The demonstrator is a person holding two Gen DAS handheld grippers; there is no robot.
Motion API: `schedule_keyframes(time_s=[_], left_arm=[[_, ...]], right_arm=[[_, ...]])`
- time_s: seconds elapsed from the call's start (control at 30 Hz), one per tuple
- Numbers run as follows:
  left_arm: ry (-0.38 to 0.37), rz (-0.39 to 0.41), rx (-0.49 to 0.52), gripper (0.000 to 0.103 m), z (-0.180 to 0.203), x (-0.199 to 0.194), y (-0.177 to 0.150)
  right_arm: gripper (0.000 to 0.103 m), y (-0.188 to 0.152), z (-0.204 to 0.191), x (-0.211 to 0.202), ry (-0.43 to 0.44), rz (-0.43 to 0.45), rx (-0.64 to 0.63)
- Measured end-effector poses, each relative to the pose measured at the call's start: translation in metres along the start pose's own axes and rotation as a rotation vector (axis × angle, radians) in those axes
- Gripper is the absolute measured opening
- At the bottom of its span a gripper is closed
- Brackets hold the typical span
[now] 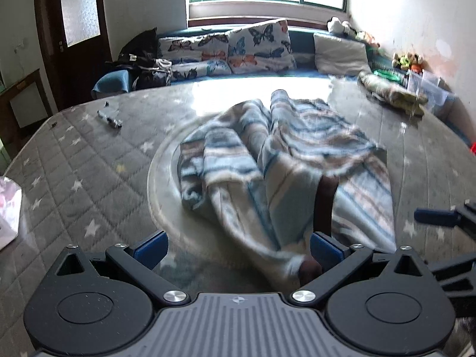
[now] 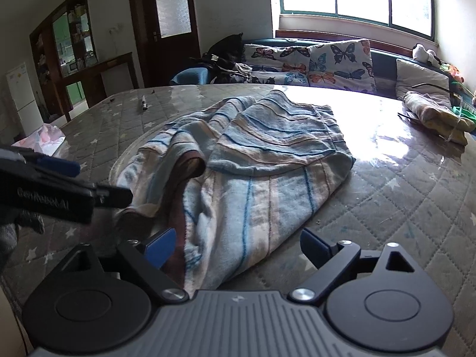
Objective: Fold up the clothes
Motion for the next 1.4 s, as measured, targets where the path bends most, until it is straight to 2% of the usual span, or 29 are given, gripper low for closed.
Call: schedule_keyframes(time_s=[0.1,0.17,0.3,0.37,0.43,0.5,0.57,0.63,0.87,1.07,1.3,1.4], left_arm=[[0.010,0.019,-0.024,0.101,-0.006,0.011,0.015],[0.019,0.021,-0.056,0.096,-0.014,0.021,0.026],[0.006,-0.003,-0.119,0.080,-0.032,0.043,0.041],[-0.006,-0.012,-0.140,0.077,-0.038,0.052,0.045],[-0.026,-0.021,-0.162,0.066,-0.042,0.059,0.048],[-0.058,-0.028,-0.176,0.054,-0.045,0.064,0.050],[-0.072,-0.021,-0.171,0.050,-0.045,0.063,0.051],[-0.087,-0.014,-0.166,0.041,-0.045,0.062,0.052],[-0.119,-0.002,-0.157,0.036,-0.047,0.062,0.052],[-0.148,-0.001,-0.161,0.035,-0.050,0.064,0.053],[-0.162,0.010,-0.170,0.036,-0.055,0.063,0.057],[-0.159,0.017,-0.176,0.040,-0.056,0.063,0.062]], right_arm=[[0.088,0.005,0.005,0.002,-0.003,0.002,0.000],[0.086,0.010,0.009,0.002,-0.013,0.006,-0.007],[0.081,0.021,0.018,0.001,0.000,0.018,0.008],[0.077,0.027,0.022,0.002,0.005,0.020,0.015],[0.070,0.034,0.025,0.004,0.005,0.020,0.014],[0.068,0.044,0.028,0.007,0.003,0.020,0.007],[0.064,0.056,0.031,0.010,0.010,0.025,0.005],[0.058,0.071,0.033,0.015,0.026,0.025,0.013],[0.049,0.120,0.024,0.044,0.094,0.011,0.018],[0.041,0.144,0.001,0.080,0.117,-0.028,-0.024],[0.028,0.144,0.005,0.116,0.080,-0.092,-0.001],[0.016,0.139,0.012,0.116,0.081,-0.088,0.008]])
Point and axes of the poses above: each gripper's, at about its wrist camera, not at the fingertips, and x roughly the way its jaws point, z to its right, y to its top, the point moved 7 cm from there along x, roughly the way its jaws point, and after that the axes turned 14 degrees about -z, right-handed, at the moved point
